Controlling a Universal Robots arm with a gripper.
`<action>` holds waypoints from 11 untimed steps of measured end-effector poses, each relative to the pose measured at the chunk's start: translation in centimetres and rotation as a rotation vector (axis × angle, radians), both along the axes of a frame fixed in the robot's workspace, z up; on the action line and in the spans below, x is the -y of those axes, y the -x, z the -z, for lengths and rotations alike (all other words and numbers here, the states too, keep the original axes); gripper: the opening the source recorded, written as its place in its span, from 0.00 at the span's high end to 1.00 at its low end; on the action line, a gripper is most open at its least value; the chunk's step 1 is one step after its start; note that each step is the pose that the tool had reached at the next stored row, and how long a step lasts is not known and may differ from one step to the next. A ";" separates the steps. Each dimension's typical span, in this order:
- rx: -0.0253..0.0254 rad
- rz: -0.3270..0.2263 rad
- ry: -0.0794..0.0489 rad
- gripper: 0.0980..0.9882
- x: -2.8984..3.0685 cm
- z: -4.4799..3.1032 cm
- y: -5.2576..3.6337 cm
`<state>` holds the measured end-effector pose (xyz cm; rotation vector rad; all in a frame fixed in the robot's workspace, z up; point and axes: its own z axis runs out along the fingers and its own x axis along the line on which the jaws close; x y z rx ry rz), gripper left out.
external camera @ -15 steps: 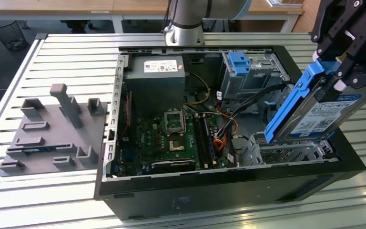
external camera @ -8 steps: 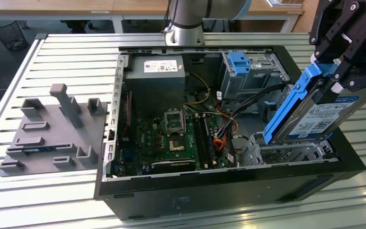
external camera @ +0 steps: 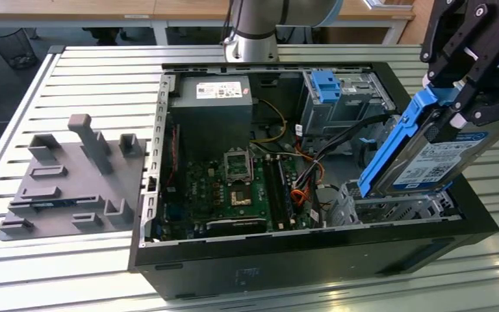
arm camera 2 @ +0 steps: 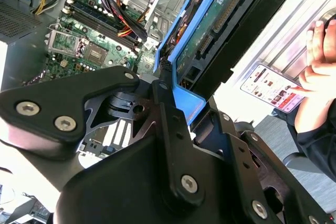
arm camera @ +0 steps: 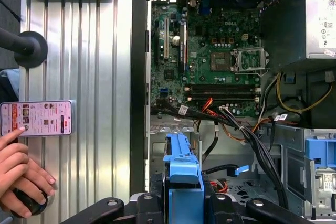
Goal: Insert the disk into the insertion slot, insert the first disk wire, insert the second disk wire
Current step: 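Insert the disk into the insertion slot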
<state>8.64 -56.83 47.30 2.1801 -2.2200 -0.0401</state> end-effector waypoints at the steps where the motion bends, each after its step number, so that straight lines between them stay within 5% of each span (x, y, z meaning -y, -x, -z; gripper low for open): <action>1: 0.0000 0.000 0.000 0.70 0.00 0.02 0.01; 11: 0.0000 0.000 0.000 0.70 0.00 0.20 0.06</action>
